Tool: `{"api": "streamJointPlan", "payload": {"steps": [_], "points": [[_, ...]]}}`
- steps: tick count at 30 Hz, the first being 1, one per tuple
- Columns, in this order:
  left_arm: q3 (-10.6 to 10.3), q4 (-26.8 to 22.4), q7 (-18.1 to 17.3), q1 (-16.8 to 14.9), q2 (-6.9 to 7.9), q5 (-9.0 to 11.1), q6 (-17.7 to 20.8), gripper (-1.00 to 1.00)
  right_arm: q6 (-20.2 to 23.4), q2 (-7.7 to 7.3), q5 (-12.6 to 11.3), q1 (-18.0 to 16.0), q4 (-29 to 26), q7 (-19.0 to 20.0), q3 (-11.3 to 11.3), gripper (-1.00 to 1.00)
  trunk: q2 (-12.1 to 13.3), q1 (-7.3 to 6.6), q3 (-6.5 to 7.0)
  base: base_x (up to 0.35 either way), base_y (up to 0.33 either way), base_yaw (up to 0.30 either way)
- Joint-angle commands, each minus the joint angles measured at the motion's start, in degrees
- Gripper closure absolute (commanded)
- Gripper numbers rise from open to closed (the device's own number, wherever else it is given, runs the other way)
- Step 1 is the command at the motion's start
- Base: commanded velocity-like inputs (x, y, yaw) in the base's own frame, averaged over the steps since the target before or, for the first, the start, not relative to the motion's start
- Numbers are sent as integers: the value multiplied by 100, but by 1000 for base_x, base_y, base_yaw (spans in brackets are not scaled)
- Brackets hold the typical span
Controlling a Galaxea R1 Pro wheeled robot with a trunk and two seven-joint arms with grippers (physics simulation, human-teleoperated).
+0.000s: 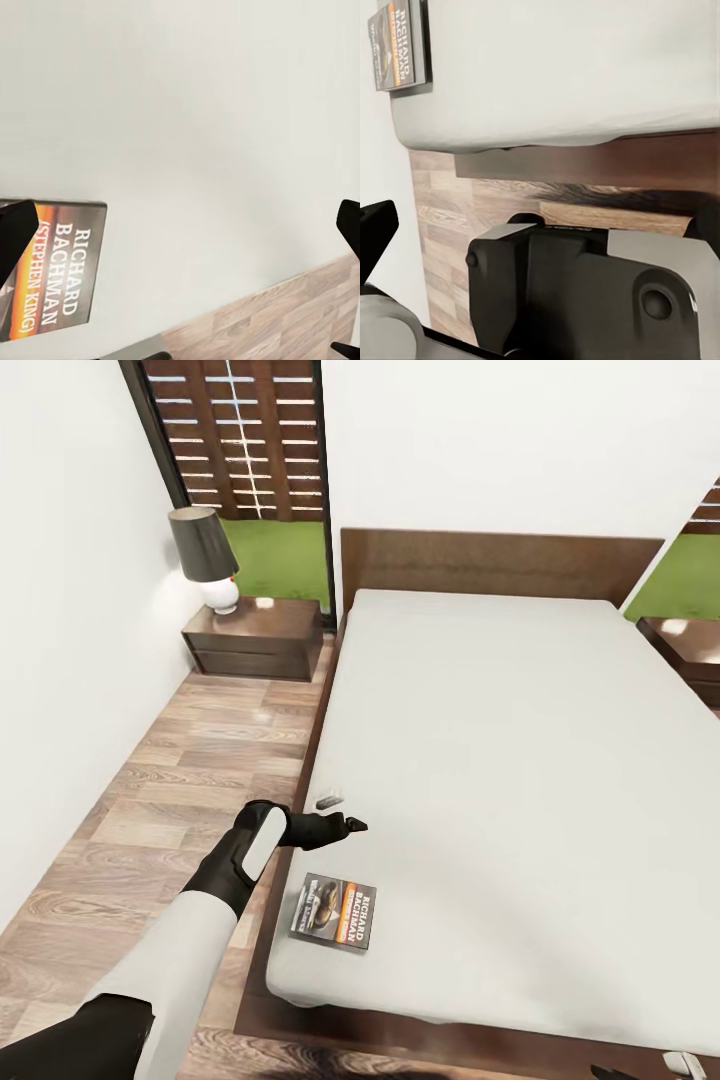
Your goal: In the bedroom, move the book from the bed onto either nightstand, and place the two sandals side by side next to the bed.
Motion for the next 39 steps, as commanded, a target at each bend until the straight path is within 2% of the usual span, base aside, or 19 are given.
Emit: {"api": "streamJointPlan", "payload": {"steps": [1, 39], "points": [[4, -2, -42, -3, -1, -45, 18, -100, -16, -1, -42, -4, 5, 15, 49, -100, -45, 23, -23, 0, 0, 0], [2, 5, -42, -3, -9, -45, 18, -100, -16, -1, -42, -4, 4, 15, 49, -100, -1569, 858, -705, 0, 0, 0]]}}
